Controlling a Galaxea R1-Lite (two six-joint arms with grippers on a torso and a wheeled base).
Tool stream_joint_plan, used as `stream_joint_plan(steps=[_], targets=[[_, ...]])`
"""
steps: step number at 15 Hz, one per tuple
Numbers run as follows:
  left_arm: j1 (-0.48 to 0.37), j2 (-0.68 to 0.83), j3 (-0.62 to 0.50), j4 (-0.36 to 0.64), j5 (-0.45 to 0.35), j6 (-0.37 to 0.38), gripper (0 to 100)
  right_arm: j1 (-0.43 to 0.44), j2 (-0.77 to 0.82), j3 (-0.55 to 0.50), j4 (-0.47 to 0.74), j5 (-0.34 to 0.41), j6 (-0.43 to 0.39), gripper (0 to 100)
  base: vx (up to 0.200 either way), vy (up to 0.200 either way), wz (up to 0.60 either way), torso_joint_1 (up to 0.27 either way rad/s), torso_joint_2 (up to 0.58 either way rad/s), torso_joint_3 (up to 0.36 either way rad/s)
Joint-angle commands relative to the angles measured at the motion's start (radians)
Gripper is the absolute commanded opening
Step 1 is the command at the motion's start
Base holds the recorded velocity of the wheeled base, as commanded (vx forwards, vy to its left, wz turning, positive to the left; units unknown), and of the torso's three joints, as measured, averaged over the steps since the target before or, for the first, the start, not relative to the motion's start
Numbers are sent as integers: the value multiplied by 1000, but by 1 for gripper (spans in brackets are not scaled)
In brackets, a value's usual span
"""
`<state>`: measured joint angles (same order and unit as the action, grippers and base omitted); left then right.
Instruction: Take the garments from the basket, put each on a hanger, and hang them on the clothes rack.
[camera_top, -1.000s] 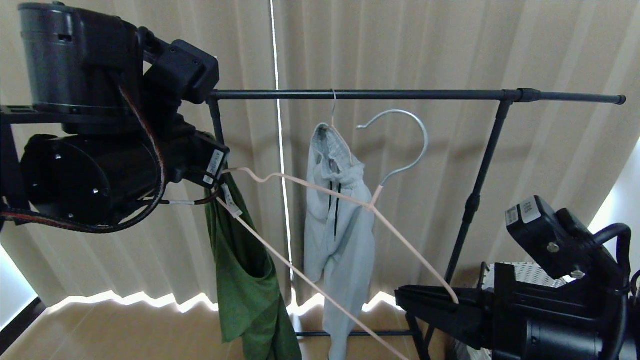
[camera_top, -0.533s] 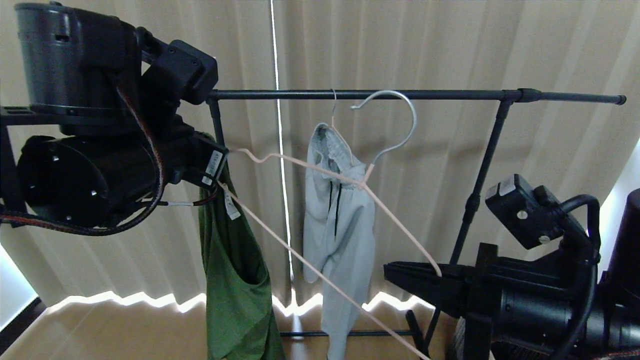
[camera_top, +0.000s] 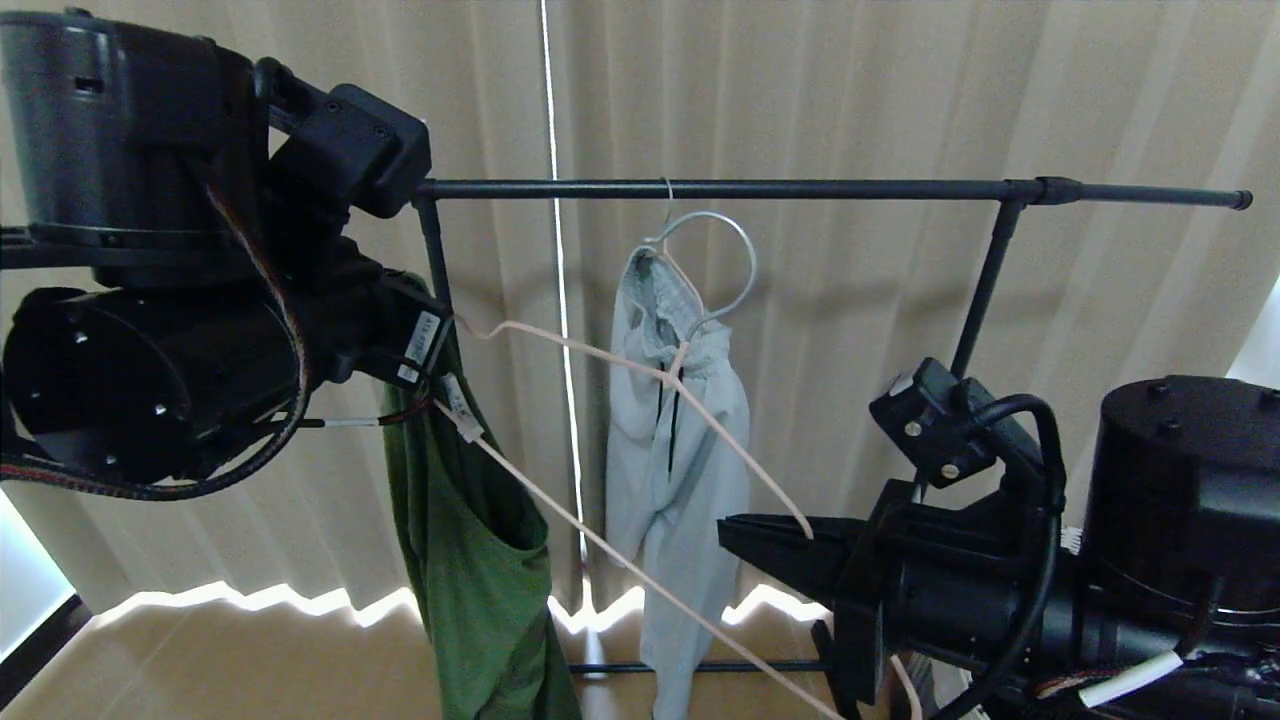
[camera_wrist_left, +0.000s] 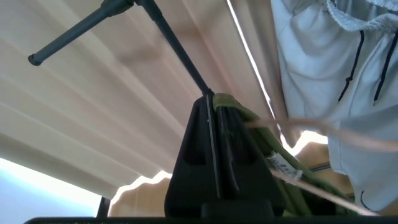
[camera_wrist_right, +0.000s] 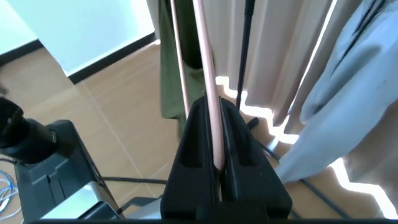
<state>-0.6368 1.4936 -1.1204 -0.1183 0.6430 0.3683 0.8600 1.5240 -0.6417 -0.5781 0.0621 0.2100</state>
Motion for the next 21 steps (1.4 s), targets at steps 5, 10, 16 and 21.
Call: stream_joint_plan(steps=[5, 10, 16, 21], targets=[[-132, -47, 36, -6, -11, 0, 0, -12, 107, -64, -2, -1, 2, 0, 0, 0, 0, 0, 0, 0], [-176, -104, 76, -9, -148, 1, 0, -36, 171, -115, -2, -1, 2, 0, 0, 0, 0, 0, 0, 0], [-176, -176, 165, -23, -456, 12, 0, -65, 180, -154, 1, -7, 2, 0, 0, 0, 0, 0, 0, 0], [-192, -171, 261, -118, -480, 17, 0, -73, 177, -176, 0, -22, 3, 0, 0, 0, 0, 0, 0, 0]])
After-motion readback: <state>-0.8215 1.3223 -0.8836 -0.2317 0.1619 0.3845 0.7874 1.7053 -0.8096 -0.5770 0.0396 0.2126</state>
